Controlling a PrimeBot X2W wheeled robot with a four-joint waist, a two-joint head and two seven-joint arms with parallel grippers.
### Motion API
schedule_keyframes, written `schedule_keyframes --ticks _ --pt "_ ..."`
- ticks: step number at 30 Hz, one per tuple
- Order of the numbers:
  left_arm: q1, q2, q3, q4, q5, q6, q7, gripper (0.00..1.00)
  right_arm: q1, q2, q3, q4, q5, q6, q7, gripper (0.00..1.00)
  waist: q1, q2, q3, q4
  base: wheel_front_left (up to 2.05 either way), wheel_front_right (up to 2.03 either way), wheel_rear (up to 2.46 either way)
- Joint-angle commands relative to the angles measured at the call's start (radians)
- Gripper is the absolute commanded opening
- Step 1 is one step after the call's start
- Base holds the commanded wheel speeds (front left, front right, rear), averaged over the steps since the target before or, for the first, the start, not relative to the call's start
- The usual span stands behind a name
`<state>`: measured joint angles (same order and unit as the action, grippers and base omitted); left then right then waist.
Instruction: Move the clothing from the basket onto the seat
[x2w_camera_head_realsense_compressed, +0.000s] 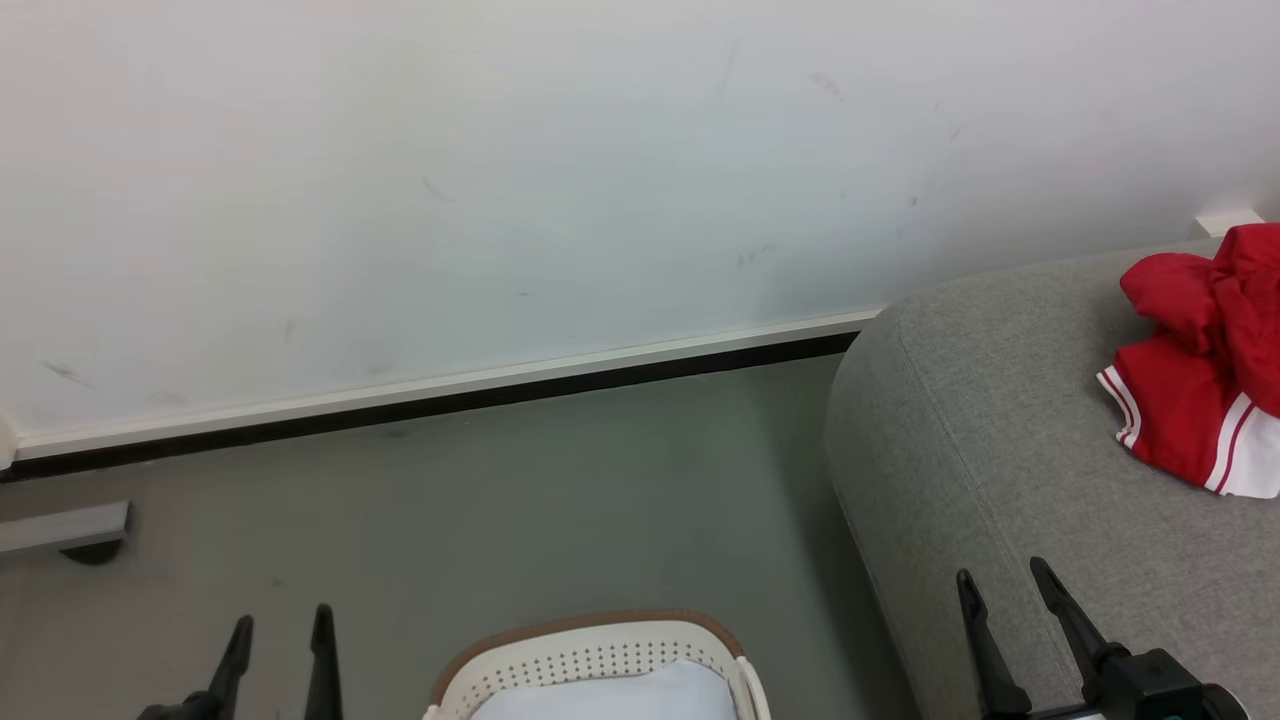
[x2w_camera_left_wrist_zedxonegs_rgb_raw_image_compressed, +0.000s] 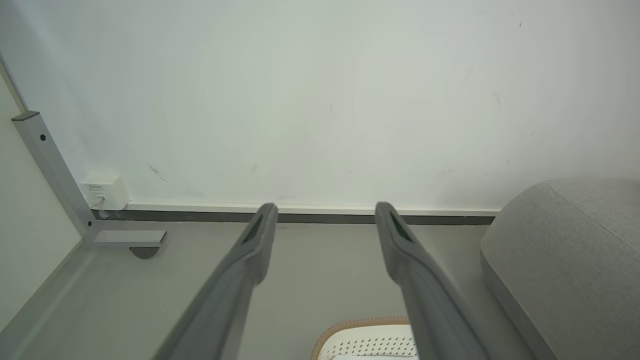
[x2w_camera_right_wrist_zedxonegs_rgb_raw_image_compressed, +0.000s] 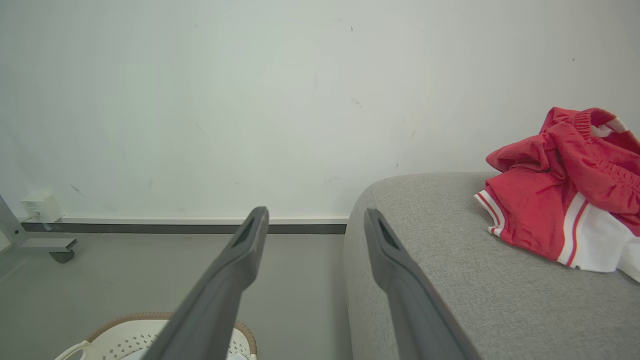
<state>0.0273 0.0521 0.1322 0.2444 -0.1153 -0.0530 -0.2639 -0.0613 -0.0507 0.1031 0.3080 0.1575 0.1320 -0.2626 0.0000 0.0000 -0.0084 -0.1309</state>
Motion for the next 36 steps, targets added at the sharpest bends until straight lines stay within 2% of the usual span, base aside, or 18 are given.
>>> schedule_keyframes --ticks 1,10,11,18,36 --pt "-0.005 0.002 0.007 0.0 0.012 -0.002 -0.001 1.0 -0.015 0.0 0.002 0.003 -0.002 -0.003 -0.003 1.0 0.0 0.0 0.0 0.001 0.0 0.0 0.0" --pt "-0.001 0.001 0.005 -0.004 0.012 -0.006 -0.001 1.0 -0.024 0.0 0.014 0.011 -0.001 -0.003 -0.003 1.0 0.0 0.0 0.003 0.003 0.0 0.0 0.0" --pt "0.002 -0.005 0.002 0.012 0.0 -0.008 0.001 0.0 -0.012 0.001 0.018 0.018 0.001 0.0 0.002 0.0 0.0001 0.0 0.003 0.003 0.0 0.0 0.0" --pt "-0.001 -0.014 0.008 0.051 -0.054 -0.011 0.026 0.0 0.016 -0.002 0.016 0.036 0.061 0.0 0.014 0.0 0.0001 0.0 0.004 0.007 0.0 0.0 0.0" --pt "-0.029 -0.01 -0.005 0.032 -0.398 -0.027 0.104 0.0 -0.002 -0.022 -0.014 0.011 0.413 0.0 0.079 0.0 0.0001 0.0 0.005 0.025 0.0 0.0 0.0"
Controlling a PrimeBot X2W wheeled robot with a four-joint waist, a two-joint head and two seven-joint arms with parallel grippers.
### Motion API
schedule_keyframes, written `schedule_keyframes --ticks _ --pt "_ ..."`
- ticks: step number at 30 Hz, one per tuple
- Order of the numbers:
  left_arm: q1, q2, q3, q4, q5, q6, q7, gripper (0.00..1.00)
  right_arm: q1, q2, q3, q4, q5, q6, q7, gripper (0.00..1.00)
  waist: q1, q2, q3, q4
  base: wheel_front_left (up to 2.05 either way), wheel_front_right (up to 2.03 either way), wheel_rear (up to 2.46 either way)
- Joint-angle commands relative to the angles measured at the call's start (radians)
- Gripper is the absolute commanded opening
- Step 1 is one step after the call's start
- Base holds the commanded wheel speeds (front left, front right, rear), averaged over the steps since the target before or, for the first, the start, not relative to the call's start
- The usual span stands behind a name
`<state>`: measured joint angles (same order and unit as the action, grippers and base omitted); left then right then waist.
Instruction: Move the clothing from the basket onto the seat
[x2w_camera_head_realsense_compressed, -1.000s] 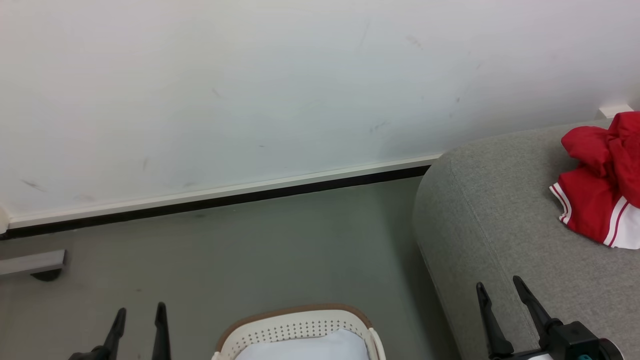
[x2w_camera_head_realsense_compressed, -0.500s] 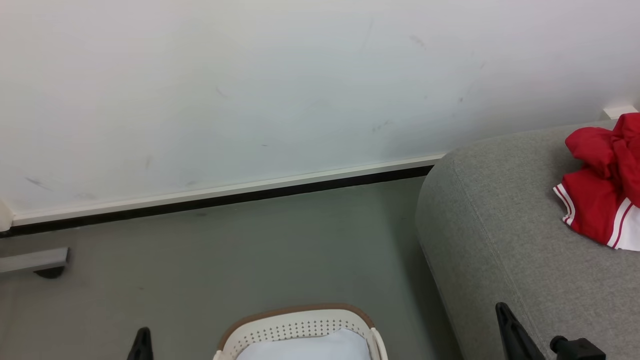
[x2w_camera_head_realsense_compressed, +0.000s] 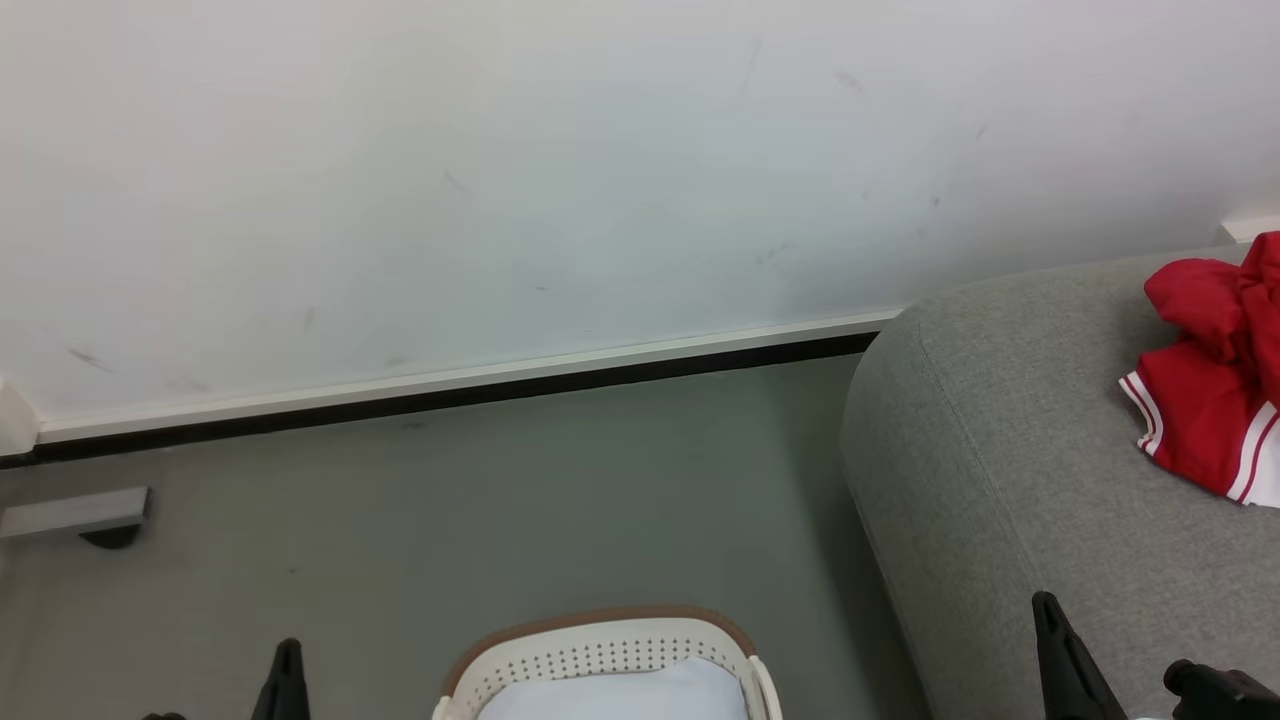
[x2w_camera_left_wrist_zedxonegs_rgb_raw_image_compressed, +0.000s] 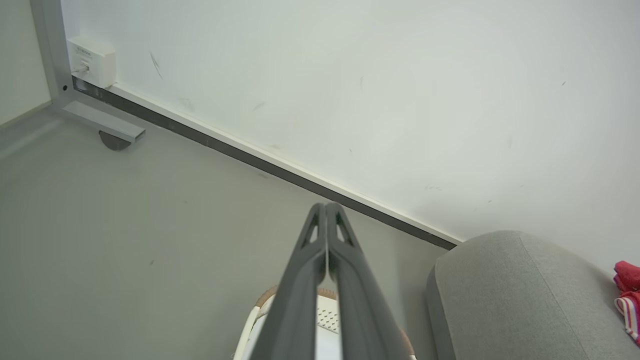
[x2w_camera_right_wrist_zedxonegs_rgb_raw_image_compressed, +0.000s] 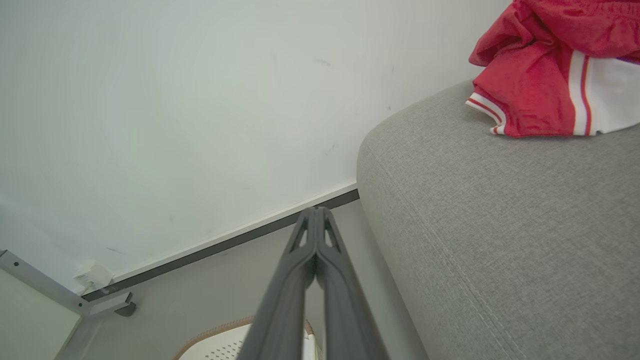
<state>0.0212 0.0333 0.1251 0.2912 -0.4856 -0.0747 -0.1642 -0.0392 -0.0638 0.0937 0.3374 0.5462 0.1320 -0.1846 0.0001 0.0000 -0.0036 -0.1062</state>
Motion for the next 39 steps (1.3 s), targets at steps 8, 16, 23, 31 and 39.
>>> schedule_keyframes --ticks 8,16,23,31,39 --pt "-0.036 0.011 0.0 -0.02 -0.158 -0.012 0.035 0.0 -0.031 -0.014 -0.019 -0.028 0.155 -0.001 0.028 0.0 0.0 0.0 0.001 0.008 0.0 0.0 0.0" --pt "-0.049 0.012 -0.001 -0.024 -0.277 -0.017 0.066 0.0 -0.036 -0.018 -0.033 -0.038 0.274 -0.001 0.053 0.0 0.0 0.0 0.001 0.016 0.0 0.0 0.0" --pt "-0.059 0.013 -0.002 -0.027 -0.371 -0.022 0.089 0.0 -0.039 -0.021 -0.045 -0.045 0.37 -0.001 0.076 0.0 -0.0001 0.0 0.001 0.024 0.0 0.0 0.0" --pt "-0.07 0.014 -0.003 -0.03 -0.474 -0.027 0.115 0.0 -0.045 -0.023 -0.059 -0.052 0.47 -0.001 0.099 0.0 -0.0001 0.0 0.002 0.032 0.0 0.0 0.0" --pt "-0.08 0.015 -0.004 -0.033 -0.567 -0.031 0.139 0.0 -0.049 -0.023 -0.073 -0.059 0.564 -0.001 0.122 0.0 -0.0001 0.0 0.002 0.04 0.0 0.0 0.0"
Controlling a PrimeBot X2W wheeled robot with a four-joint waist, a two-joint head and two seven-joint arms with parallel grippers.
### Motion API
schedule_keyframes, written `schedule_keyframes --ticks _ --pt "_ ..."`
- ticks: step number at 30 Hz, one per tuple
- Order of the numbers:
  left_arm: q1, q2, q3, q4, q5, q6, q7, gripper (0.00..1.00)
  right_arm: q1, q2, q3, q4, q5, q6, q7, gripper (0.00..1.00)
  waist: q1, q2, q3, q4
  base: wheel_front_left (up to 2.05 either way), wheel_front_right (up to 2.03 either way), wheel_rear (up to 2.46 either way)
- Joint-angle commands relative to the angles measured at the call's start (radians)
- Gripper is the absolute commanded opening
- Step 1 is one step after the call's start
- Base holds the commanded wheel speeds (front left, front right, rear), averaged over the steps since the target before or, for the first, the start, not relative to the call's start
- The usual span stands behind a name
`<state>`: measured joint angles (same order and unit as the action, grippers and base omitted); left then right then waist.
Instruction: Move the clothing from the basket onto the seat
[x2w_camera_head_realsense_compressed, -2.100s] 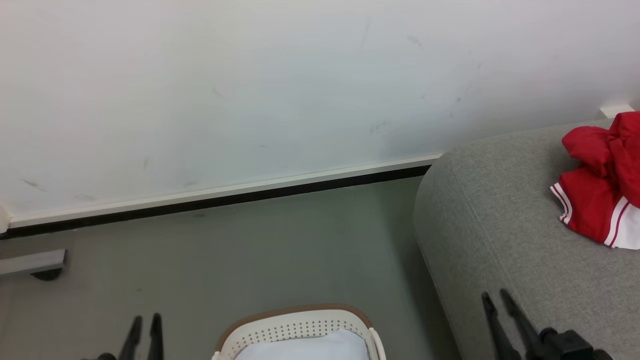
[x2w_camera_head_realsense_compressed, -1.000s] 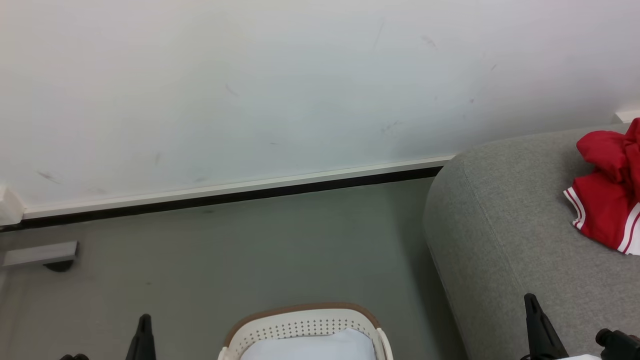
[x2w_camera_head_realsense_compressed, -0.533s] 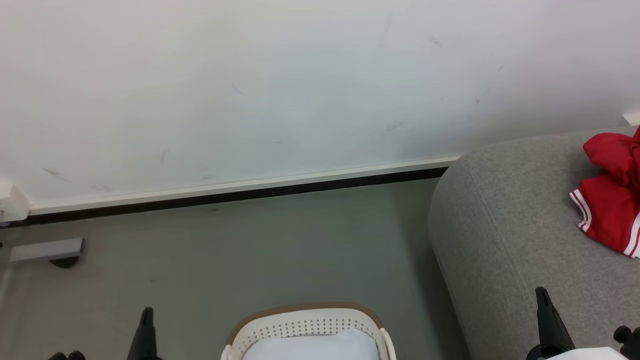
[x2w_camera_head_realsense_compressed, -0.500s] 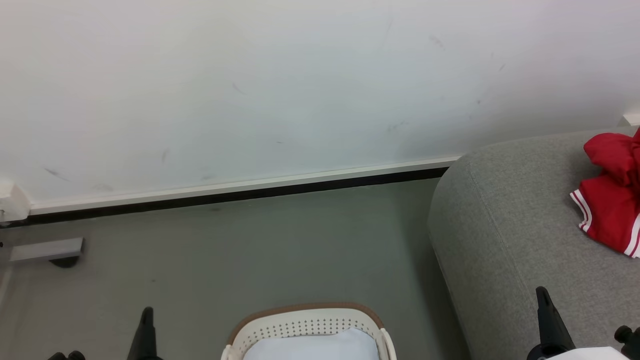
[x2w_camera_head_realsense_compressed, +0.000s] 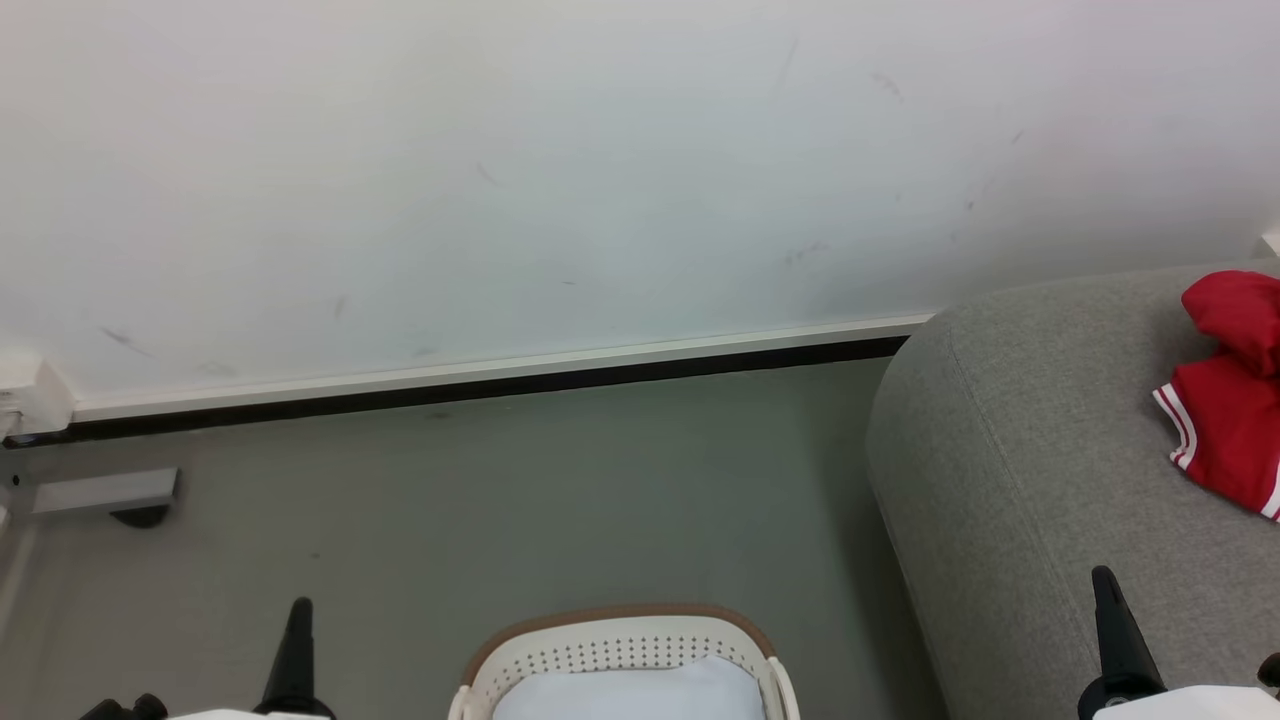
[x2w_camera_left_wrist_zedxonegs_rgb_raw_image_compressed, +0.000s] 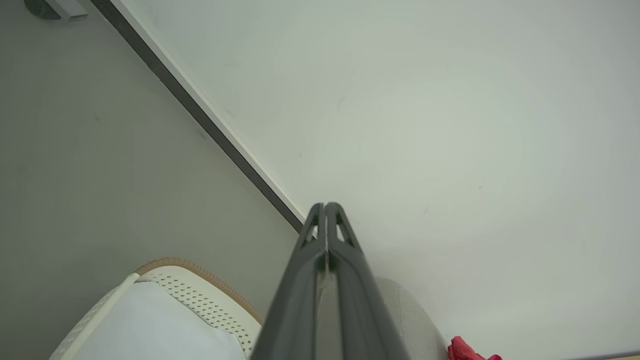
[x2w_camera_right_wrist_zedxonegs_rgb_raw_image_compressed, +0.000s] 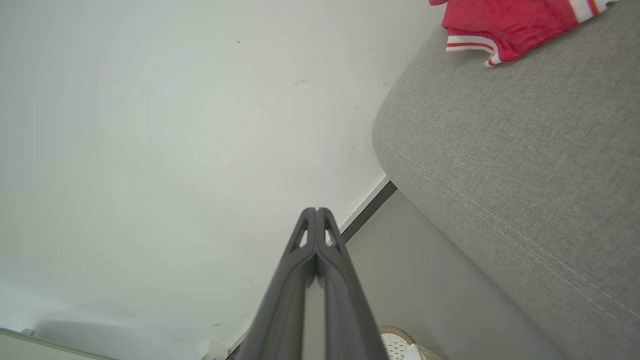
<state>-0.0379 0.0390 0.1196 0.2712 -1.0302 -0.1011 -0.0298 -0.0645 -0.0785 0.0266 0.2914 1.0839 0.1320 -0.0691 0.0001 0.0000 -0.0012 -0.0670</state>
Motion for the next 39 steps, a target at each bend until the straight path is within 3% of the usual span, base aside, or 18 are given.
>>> schedule_keyframes --ticks 1,39 --pt "-0.022 0.009 0.001 -0.013 -0.035 -0.005 0.007 0.0 -0.025 -0.008 -0.007 -0.014 0.036 -0.001 0.008 0.0 -0.0001 0.0 0.0 0.002 0.0 0.0 0.0" --pt "-0.058 0.013 -0.002 -0.021 -0.386 -0.023 0.098 0.0 -0.039 -0.007 -0.066 -0.038 0.377 -0.002 0.099 0.0 -0.0001 0.0 0.002 0.039 0.0 0.0 0.0"
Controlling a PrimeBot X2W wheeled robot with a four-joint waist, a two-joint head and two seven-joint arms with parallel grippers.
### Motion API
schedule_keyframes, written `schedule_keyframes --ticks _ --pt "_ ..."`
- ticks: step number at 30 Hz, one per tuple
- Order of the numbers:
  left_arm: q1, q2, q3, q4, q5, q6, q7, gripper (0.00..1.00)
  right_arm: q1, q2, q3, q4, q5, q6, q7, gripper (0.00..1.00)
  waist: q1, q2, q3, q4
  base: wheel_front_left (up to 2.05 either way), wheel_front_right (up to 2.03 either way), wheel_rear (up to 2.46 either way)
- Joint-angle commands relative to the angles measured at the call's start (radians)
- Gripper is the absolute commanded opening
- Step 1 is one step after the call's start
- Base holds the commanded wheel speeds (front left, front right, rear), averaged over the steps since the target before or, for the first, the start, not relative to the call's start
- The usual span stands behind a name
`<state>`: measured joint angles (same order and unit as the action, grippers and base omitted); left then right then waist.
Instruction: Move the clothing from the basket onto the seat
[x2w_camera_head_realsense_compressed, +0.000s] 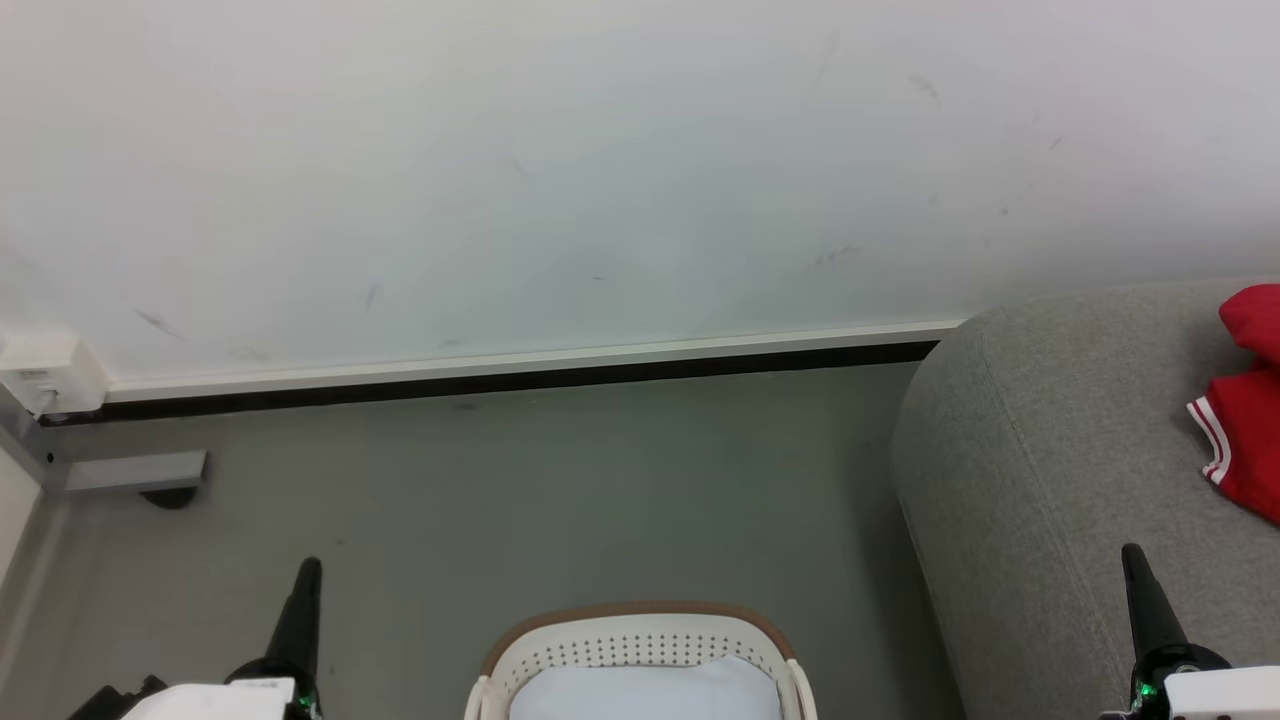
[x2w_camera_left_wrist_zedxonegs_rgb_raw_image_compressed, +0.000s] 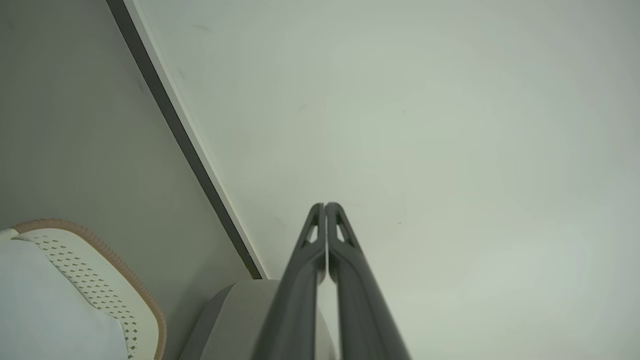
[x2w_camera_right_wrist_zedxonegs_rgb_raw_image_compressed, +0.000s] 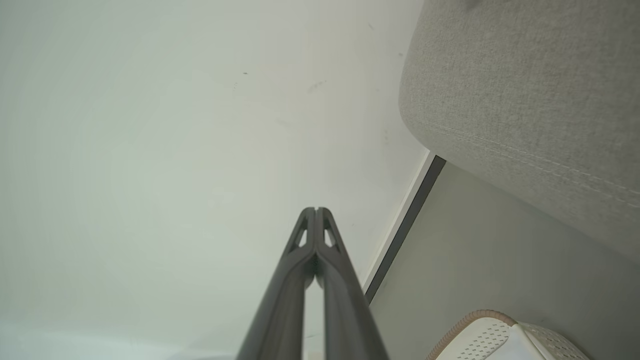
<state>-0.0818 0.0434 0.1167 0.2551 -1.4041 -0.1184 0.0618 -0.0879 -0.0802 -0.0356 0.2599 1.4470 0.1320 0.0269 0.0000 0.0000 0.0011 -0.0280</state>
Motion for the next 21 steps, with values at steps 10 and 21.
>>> schedule_keyframes --ticks 10,21 --pt "-0.021 0.01 -0.001 -0.007 -0.095 -0.009 0.026 0.0 -0.018 -0.003 -0.019 -0.013 0.091 -0.002 0.024 0.0 0.0 0.0 0.001 0.01 0.0 0.0 0.0" --pt "-0.03 0.01 -0.002 -0.009 -0.173 -0.013 0.045 0.0 -0.02 -0.001 -0.033 -0.018 0.165 -0.002 0.046 0.0 0.0 0.0 0.001 0.021 0.0 0.0 0.0"
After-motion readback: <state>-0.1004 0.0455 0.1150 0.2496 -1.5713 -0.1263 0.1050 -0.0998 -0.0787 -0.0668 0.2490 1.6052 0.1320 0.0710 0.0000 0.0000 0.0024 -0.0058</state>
